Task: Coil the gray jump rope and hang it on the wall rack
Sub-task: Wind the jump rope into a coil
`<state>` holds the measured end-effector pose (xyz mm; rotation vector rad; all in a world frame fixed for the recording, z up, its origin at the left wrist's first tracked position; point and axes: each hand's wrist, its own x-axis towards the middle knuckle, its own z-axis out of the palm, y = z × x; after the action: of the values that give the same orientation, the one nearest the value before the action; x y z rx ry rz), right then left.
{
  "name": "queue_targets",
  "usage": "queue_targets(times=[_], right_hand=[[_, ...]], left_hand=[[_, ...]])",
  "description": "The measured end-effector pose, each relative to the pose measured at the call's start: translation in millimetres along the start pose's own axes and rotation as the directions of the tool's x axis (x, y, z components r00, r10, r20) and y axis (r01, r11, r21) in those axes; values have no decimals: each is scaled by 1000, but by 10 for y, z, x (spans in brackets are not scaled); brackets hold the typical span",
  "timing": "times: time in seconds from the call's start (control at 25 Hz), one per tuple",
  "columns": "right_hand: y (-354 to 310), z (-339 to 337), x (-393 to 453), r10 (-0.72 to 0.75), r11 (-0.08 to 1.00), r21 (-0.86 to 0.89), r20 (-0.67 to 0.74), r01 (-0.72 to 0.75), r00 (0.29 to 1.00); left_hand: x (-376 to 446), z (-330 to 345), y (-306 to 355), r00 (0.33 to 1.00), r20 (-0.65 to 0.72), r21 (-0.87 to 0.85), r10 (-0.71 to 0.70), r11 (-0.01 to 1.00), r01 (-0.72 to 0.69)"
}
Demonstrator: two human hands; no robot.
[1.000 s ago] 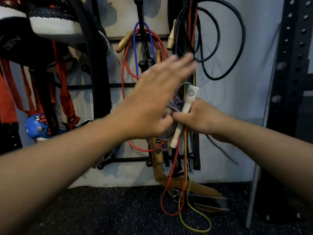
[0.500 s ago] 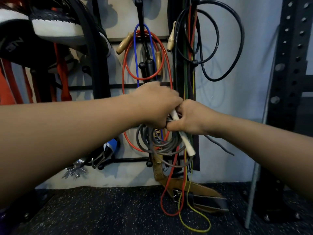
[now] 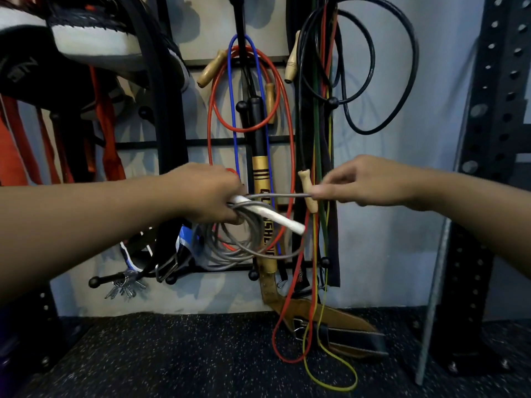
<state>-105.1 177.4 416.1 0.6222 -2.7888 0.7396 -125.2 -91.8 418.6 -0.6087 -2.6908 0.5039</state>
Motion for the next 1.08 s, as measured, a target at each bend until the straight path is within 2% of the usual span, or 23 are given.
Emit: queue_targets(times=[0.08, 0.12, 0.2, 0.32, 0.4, 0.52, 0.64, 0.72, 0.84, 0.92, 1.0, 1.08], right_hand=[[159, -39, -83, 44, 985, 168, -34, -38, 998], [211, 8, -85, 40, 967, 251, -36, -30, 999], [229, 183, -51, -4, 924, 381, -35, 17, 999], [127, 523, 6, -18, 803, 594, -59, 49, 998], [19, 725, 58, 37, 718, 695, -105, 47, 994], [-117, 887, 192, 192, 655, 754, -227, 47, 955], [-252, 885, 234, 282, 594, 804, -186, -19, 941], [-288, 900, 267, 322, 592, 805, -184, -46, 929], [-367, 946, 295, 294, 570, 821, -234, 27, 927], [-391, 952, 301, 242, 591, 802, -284, 91, 928], [-387, 917, 285, 196, 682, 722, -336, 119, 921], [-365, 886, 262, 159, 746, 657, -333, 108, 929]], left_hand=[[-83, 91, -148, 995, -15, -293, -96, 952, 88], [-105, 134, -155, 989, -38, -481, -140, 871, 104], [-138, 205, -55, 973, -74, -760, -219, 644, 87], [-131, 273, 159, 935, -80, -959, -346, 284, 23], [-99, 279, 278, 901, -87, -991, -424, 129, -34], [-71, 305, 458, 866, -70, -995, -495, -22, -93], [-91, 347, 612, 828, -25, -975, -560, -169, -144], [-92, 356, 726, 786, 19, -938, -617, -284, -200], [-90, 364, 899, 739, 148, -832, -658, -487, -267], [-104, 406, 930, 736, 258, -777, -626, -588, -227], [-126, 440, 858, 791, 337, -820, -510, -572, -20], [-158, 473, 741, 849, 368, -870, -379, -463, 170]])
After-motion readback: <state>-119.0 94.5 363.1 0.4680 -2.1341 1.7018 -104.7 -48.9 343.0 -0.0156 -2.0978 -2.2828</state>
